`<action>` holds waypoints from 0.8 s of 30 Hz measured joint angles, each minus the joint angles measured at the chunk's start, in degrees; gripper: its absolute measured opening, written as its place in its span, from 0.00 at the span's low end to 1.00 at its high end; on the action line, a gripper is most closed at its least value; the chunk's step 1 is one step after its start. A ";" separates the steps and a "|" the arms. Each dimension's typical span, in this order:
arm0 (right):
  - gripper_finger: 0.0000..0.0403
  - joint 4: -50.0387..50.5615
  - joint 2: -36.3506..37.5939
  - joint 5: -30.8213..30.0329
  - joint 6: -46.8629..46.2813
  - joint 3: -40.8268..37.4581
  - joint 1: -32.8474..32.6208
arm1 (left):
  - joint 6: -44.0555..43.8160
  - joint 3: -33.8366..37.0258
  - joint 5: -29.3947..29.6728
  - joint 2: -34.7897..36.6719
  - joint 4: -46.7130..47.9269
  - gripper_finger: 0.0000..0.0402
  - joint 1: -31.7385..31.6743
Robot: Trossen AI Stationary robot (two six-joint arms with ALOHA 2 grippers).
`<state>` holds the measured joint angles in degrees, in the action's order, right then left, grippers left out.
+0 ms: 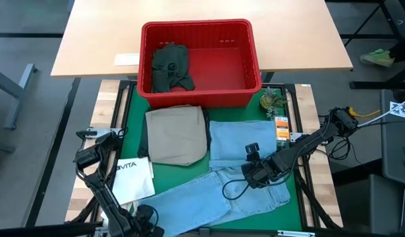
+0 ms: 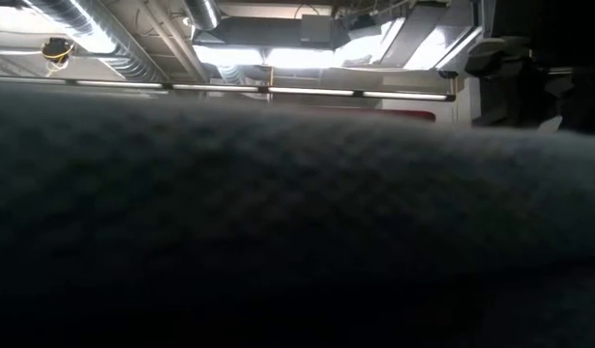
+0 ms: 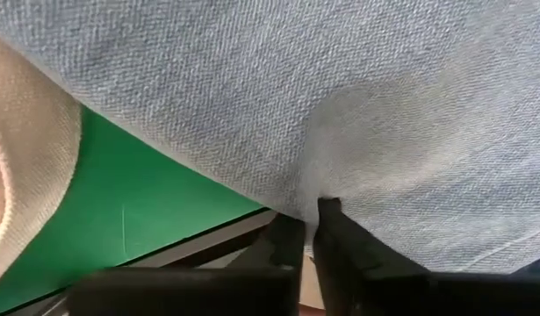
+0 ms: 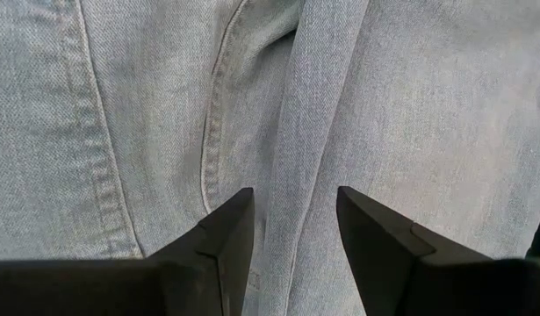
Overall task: Fold Laundry from Bin
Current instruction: Fold the light blue pants
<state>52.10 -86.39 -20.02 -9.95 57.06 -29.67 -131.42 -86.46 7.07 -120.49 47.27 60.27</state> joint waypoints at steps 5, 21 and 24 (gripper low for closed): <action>0.41 0.00 0.00 -0.04 0.02 0.00 0.00 | 0.14 0.04 -2.27 1.31 0.27 0.01 -0.05; 0.41 1.12 0.09 1.26 6.96 4.13 0.00 | 4.21 0.04 -1.58 15.20 7.93 0.00 0.00; 0.41 1.79 0.09 1.33 10.62 7.63 0.00 | 5.67 0.04 1.65 17.36 8.02 0.00 0.02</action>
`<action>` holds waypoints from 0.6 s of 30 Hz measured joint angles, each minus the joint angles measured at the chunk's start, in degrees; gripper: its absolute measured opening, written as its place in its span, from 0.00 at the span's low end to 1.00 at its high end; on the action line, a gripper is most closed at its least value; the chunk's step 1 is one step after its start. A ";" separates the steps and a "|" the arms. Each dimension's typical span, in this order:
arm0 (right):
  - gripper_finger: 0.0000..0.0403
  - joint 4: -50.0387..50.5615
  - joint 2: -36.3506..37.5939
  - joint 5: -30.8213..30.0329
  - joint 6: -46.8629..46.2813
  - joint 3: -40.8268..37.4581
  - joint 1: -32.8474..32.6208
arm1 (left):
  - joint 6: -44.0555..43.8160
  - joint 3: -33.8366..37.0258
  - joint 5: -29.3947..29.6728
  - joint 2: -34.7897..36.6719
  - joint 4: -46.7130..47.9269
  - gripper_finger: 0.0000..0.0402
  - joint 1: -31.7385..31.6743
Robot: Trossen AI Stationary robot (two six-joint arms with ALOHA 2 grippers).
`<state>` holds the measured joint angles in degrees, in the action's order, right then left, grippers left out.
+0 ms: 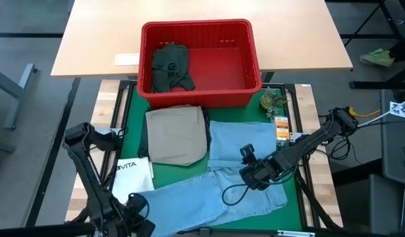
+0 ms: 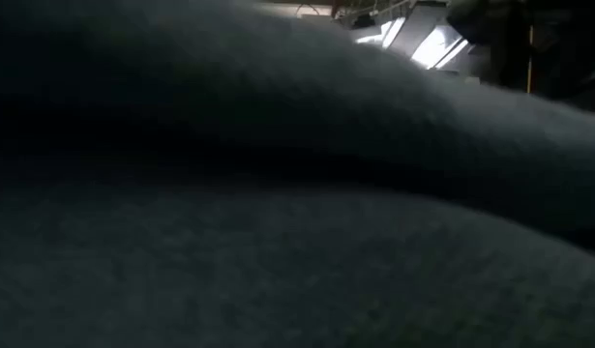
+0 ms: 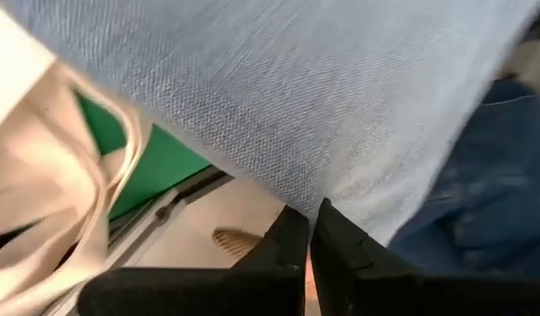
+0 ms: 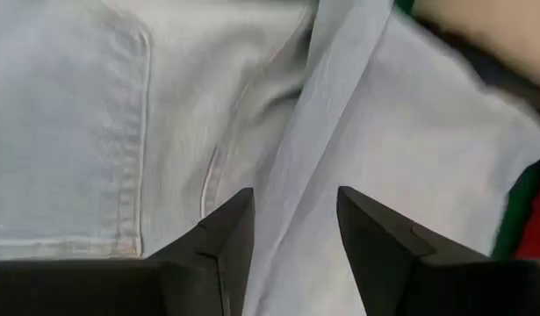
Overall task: Fold Laundry from Bin
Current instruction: Fold the light blue pants
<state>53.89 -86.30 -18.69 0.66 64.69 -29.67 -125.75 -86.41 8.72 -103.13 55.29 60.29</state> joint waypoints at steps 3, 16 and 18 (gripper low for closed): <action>0.41 0.60 0.02 -0.27 3.17 3.16 0.00 | 2.35 0.00 6.48 2.33 0.00 0.00 -0.22; 0.41 3.94 0.02 -0.14 8.83 14.85 0.00 | 33.96 0.00 21.01 5.53 -14.14 0.00 -12.73; 0.41 5.62 0.02 0.27 9.10 16.36 0.00 | 40.56 0.00 21.09 5.53 -18.84 0.00 -15.53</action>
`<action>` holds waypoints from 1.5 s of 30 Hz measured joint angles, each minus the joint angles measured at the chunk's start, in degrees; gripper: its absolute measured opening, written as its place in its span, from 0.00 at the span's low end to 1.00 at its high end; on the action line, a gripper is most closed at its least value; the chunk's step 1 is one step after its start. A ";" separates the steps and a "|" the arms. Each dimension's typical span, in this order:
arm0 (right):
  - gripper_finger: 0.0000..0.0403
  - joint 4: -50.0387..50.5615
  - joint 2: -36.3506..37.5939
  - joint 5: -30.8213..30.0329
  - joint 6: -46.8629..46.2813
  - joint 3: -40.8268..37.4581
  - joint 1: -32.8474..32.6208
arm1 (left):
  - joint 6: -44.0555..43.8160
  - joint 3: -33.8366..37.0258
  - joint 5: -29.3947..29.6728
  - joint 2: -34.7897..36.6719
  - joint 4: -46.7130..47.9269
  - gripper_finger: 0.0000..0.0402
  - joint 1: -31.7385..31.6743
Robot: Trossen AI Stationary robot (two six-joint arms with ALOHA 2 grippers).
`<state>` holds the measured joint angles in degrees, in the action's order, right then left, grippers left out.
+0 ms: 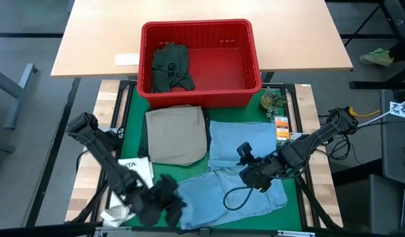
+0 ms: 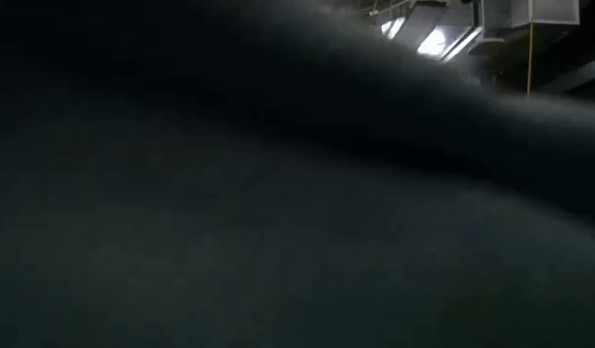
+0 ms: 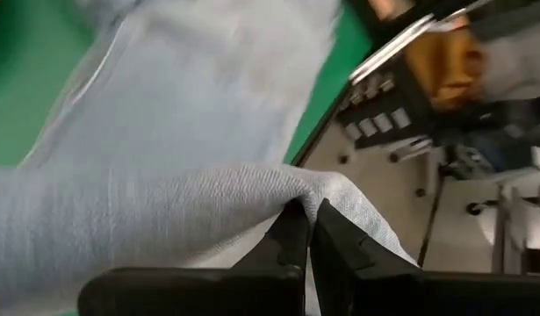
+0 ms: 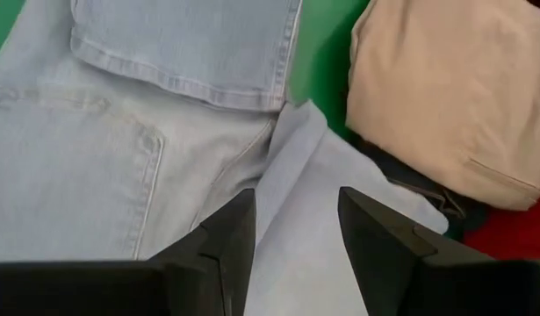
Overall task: Fold Laundry from Bin
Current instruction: Fold the light blue pants
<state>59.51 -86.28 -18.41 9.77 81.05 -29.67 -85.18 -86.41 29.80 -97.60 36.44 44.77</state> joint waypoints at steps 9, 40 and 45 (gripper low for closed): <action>0.41 13.90 -0.02 -1.88 0.23 11.38 0.00 | 29.95 -0.09 -5.32 -1.41 -22.77 0.00 -12.92; 0.41 30.51 6.43 -18.89 -2.27 30.19 3.14 | 50.52 -26.60 -26.56 -42.24 -60.56 0.00 -27.53; 0.41 30.53 6.43 -18.29 -2.43 30.19 5.05 | 52.96 -34.39 -26.30 -49.01 -60.60 0.00 -27.87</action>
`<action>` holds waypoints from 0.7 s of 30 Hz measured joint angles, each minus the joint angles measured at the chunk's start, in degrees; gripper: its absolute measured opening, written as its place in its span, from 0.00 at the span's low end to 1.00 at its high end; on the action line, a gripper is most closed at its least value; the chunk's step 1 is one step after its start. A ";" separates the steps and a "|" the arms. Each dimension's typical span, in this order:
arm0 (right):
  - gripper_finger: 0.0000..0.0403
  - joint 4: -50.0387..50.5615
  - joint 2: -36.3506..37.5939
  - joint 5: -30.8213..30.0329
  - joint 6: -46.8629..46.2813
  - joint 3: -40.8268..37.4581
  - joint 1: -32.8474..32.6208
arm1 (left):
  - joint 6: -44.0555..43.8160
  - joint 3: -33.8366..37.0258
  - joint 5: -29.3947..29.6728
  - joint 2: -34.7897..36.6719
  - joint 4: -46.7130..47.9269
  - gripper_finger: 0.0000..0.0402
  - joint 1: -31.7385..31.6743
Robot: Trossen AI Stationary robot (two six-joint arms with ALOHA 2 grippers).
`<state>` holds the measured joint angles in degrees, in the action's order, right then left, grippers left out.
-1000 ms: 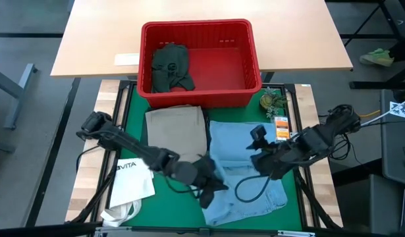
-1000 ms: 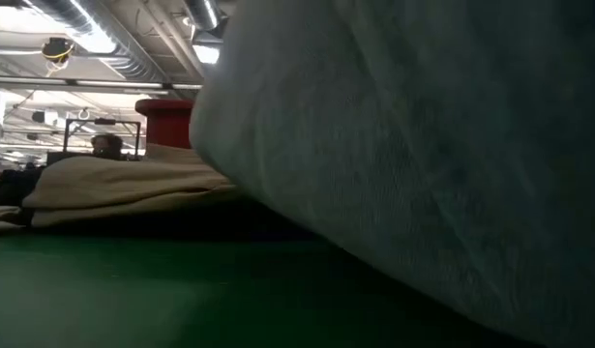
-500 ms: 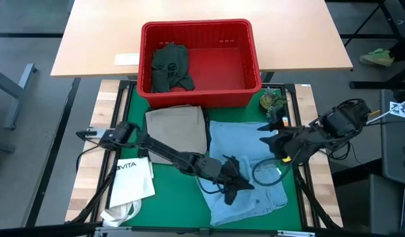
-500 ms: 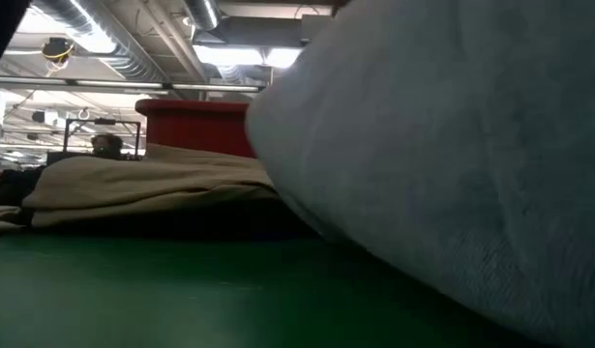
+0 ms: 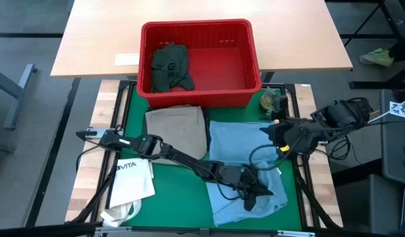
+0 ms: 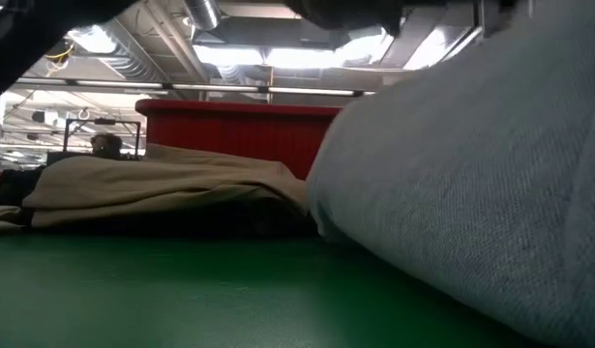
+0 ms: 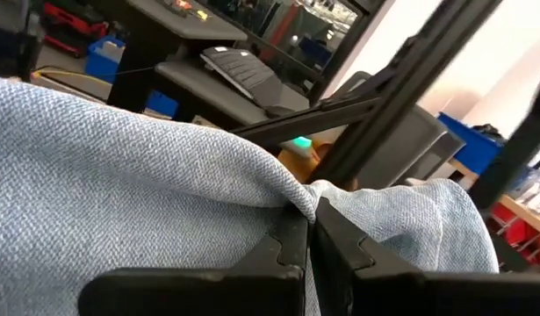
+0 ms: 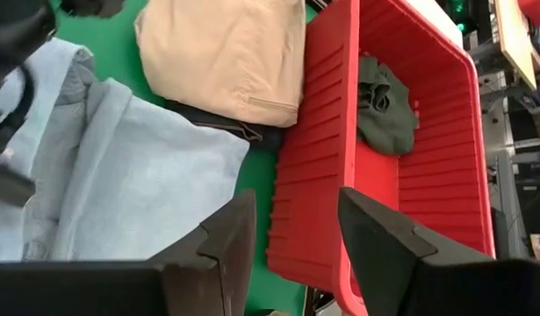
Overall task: Fold Laundry from Bin
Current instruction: Fold the light blue pants
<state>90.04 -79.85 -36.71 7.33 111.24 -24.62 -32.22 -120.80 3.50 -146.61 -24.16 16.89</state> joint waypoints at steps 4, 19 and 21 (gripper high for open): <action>0.41 -0.01 0.00 0.17 0.00 -0.02 1.34 | -0.12 -2.91 0.27 -3.97 0.13 0.00 -0.58; 0.41 -0.02 -0.02 0.24 0.00 -0.02 2.29 | 9.11 -3.12 5.37 -4.95 2.99 0.10 -1.76; 0.41 -0.02 -0.02 0.24 0.00 -0.02 2.29 | 10.16 -3.12 4.98 -5.15 2.90 0.13 -1.76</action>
<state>90.02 -79.88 -36.47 7.33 111.22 -22.33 -22.07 -123.92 8.48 -151.77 -21.26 15.14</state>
